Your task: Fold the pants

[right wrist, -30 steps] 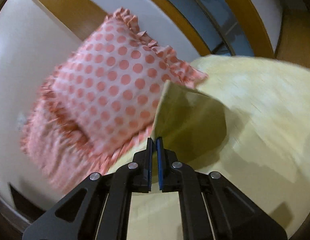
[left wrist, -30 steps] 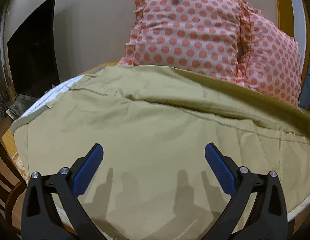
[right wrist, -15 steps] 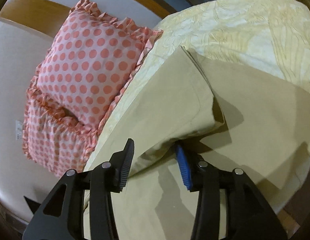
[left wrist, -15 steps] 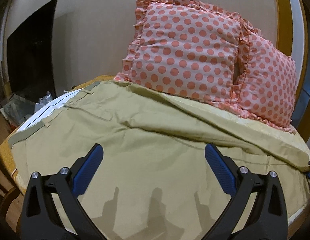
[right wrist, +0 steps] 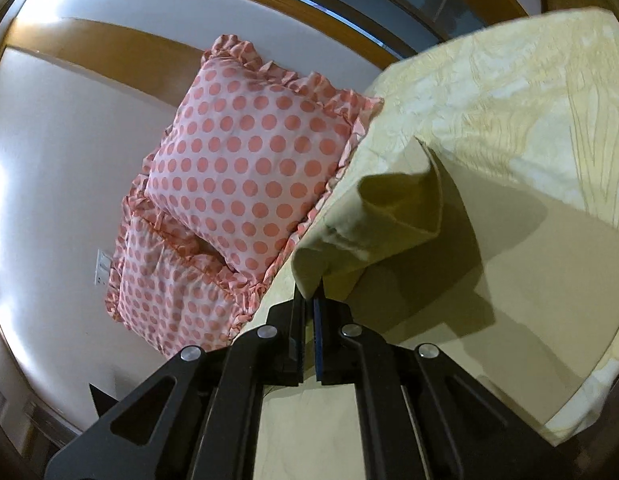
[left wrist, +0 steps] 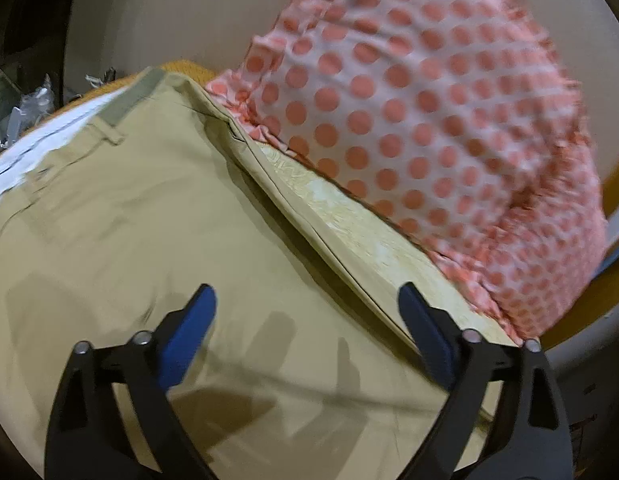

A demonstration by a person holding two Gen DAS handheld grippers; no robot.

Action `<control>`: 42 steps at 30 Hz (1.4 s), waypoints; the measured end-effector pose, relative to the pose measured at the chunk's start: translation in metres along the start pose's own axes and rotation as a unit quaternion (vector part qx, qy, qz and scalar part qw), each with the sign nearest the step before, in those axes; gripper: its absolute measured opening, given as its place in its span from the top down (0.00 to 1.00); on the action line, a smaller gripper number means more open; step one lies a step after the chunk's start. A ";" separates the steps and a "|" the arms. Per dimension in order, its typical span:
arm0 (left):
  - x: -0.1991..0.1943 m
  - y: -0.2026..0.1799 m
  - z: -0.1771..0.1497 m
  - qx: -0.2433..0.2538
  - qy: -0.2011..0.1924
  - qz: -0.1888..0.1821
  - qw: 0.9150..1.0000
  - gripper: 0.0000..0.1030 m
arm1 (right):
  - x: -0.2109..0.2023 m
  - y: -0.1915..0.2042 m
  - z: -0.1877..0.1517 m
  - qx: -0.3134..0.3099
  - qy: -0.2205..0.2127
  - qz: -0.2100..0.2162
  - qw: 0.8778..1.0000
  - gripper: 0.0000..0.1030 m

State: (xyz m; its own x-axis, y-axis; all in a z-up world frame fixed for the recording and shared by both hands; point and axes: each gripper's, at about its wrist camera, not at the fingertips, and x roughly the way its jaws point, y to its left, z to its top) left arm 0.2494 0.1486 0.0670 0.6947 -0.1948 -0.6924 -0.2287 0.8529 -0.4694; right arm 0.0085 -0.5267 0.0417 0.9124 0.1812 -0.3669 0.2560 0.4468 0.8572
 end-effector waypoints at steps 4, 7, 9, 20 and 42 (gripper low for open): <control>0.048 0.003 0.024 -0.024 0.028 0.036 0.999 0.32 | 0.001 0.004 0.000 -0.014 0.000 -0.001 1.000 0.97; 0.074 0.008 0.029 -0.023 0.063 0.037 0.997 0.91 | 0.002 0.009 0.002 -0.025 0.001 0.002 1.000 0.97; 0.068 0.010 0.026 -0.015 0.061 0.029 0.998 0.94 | 0.002 0.012 0.005 -0.029 0.003 0.005 1.000 0.97; -0.127 0.046 -0.103 0.042 -0.045 -0.010 0.998 0.95 | -0.039 -0.007 0.009 -0.030 -0.022 -0.031 0.999 0.97; -0.154 0.093 -0.189 0.015 -0.029 0.027 0.999 0.96 | -0.082 -0.034 -0.030 -0.011 -0.018 -0.124 0.992 0.97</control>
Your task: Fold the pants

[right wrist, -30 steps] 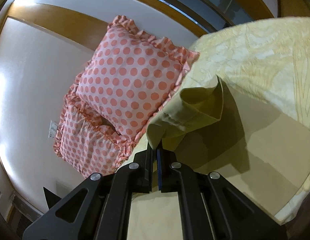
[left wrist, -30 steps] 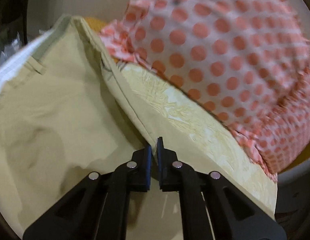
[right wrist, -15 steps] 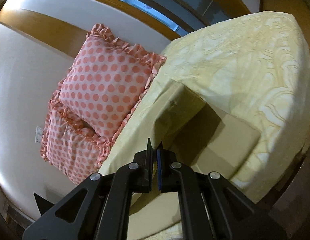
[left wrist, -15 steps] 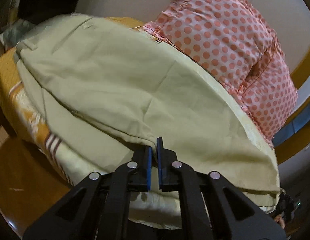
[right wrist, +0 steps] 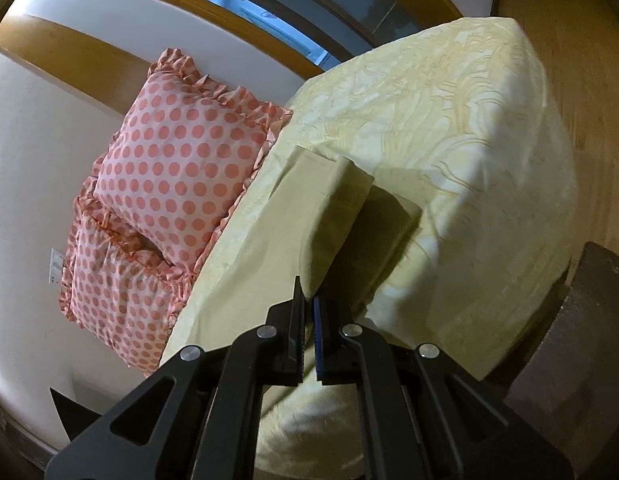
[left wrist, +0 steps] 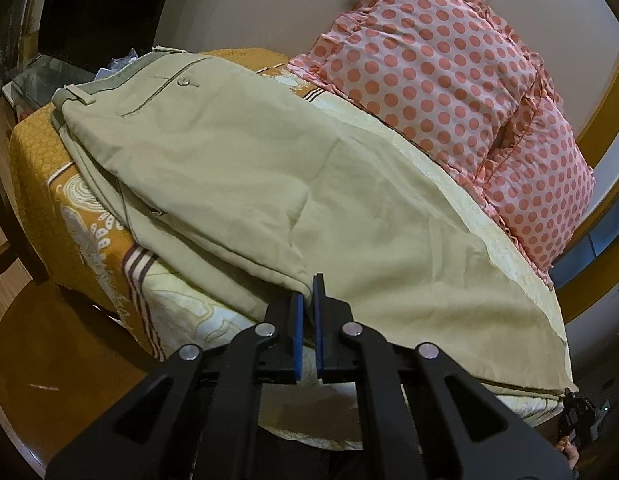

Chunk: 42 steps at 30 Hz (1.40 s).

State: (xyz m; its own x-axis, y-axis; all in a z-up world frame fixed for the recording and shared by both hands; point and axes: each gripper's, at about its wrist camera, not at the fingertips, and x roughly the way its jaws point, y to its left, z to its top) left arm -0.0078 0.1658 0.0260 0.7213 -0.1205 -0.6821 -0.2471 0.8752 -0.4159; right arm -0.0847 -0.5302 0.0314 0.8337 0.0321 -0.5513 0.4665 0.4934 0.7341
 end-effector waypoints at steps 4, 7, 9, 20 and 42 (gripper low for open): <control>-0.001 -0.002 -0.006 0.022 -0.007 0.010 1.000 0.88 | -0.006 0.014 -0.001 -0.047 -0.014 -0.048 0.998 0.71; -0.020 -0.002 -0.008 0.029 -0.045 0.028 0.998 0.52 | -0.025 0.016 0.005 -0.061 -0.081 -0.068 0.993 0.22; -0.037 0.000 -0.007 0.028 -0.089 0.049 0.994 0.46 | -0.030 0.017 0.011 -0.085 -0.115 -0.096 0.985 0.24; -0.031 -0.001 0.010 0.032 -0.129 0.073 0.988 0.35 | 0.001 0.008 -0.013 -0.128 -0.085 -0.068 0.986 0.66; -0.028 0.029 0.005 -0.022 -0.141 0.072 0.987 0.19 | 0.116 0.318 -0.305 -0.497 0.263 0.240 0.792 0.79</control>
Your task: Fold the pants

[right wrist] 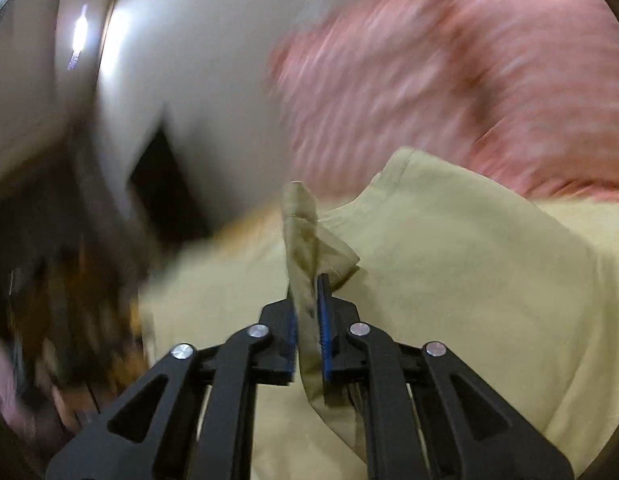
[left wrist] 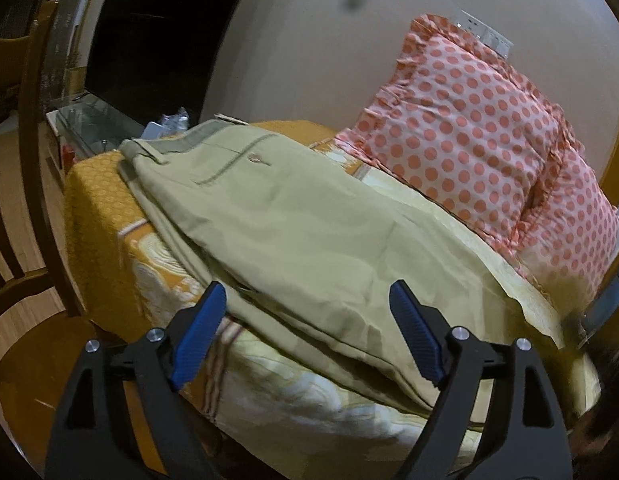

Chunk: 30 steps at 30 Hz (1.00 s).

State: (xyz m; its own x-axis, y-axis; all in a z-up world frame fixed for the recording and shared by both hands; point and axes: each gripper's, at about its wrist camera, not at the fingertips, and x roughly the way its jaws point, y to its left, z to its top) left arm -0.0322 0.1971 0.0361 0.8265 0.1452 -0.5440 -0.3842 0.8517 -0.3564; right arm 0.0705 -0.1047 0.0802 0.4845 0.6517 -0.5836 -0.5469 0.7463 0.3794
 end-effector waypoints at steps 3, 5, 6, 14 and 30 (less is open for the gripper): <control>-0.004 0.014 0.004 -0.006 -0.014 0.016 1.000 0.18 | 0.021 0.030 -0.025 -0.035 0.050 0.015 0.998 0.55; -0.003 0.023 0.009 -0.014 -0.022 0.028 0.999 0.18 | 0.006 0.033 -0.027 -0.032 0.012 0.017 0.999 0.46; -0.001 0.027 0.011 -0.020 -0.023 0.031 0.999 0.18 | 0.000 0.032 -0.026 -0.028 -0.010 0.008 1.000 0.46; 0.020 0.053 0.031 -0.061 -0.023 0.049 0.997 0.18 | 0.026 0.047 -0.042 -0.095 0.041 -0.090 0.991 0.47; 0.061 0.069 0.061 -0.102 0.024 0.074 0.992 0.46 | -0.011 0.001 -0.052 0.027 -0.029 -0.014 0.999 0.27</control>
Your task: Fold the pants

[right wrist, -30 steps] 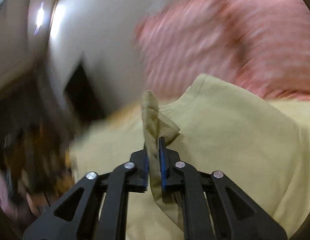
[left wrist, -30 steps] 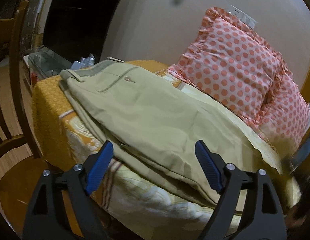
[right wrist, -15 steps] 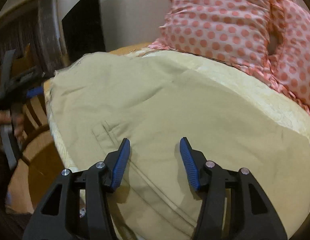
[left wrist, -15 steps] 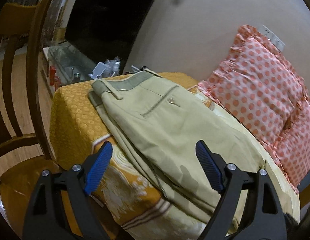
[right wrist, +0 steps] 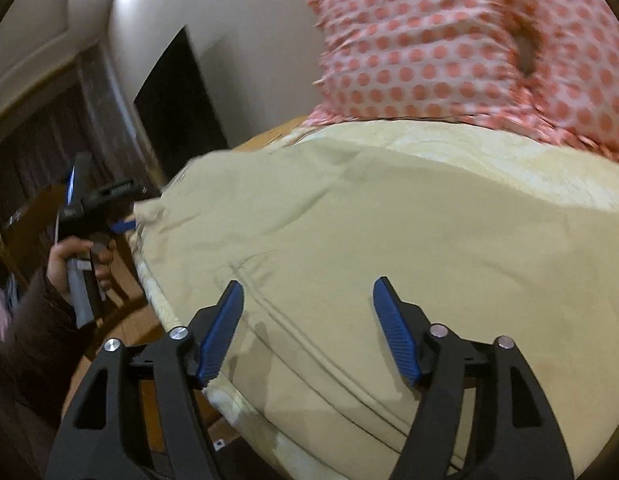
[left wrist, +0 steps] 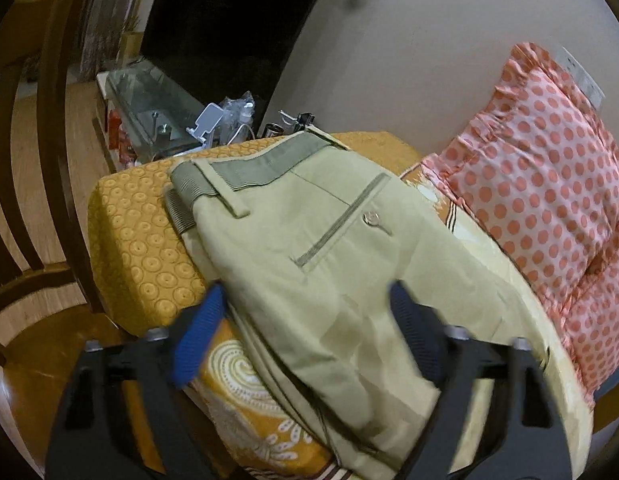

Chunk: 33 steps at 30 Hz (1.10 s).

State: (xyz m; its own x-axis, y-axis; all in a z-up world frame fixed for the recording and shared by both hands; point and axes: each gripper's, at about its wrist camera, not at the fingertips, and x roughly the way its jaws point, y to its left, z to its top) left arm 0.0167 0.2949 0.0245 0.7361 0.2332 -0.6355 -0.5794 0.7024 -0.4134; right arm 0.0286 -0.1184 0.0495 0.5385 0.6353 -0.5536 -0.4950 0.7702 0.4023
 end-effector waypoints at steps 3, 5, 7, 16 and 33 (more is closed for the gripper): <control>0.006 0.015 0.004 -0.053 0.013 -0.020 0.998 0.84 | -0.016 -0.016 -0.002 0.032 -0.009 -0.003 0.999 0.25; 0.002 0.009 0.010 -0.036 0.013 -0.021 0.999 0.89 | -0.023 -0.023 -0.003 0.041 -0.014 -0.001 0.999 0.25; -0.013 -0.016 0.016 0.020 -0.014 -0.010 1.000 0.91 | -0.035 -0.027 -0.003 0.046 -0.025 -0.004 0.999 0.25; -0.104 -0.208 -0.019 0.273 -0.087 -0.184 0.940 0.94 | -0.114 -0.082 -0.012 0.126 -0.118 -0.066 0.983 0.21; -0.123 -0.272 -0.276 0.567 0.091 -0.346 0.742 0.95 | -0.147 -0.172 -0.027 0.313 -0.156 0.004 0.937 0.21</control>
State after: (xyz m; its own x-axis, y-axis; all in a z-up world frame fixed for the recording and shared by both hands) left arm -0.0128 -0.1109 0.0354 0.6008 -0.4695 -0.6469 0.6583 0.7498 0.0672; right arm 0.0161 -0.3457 0.0427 0.7585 0.5512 -0.3476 -0.0556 0.5862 0.8083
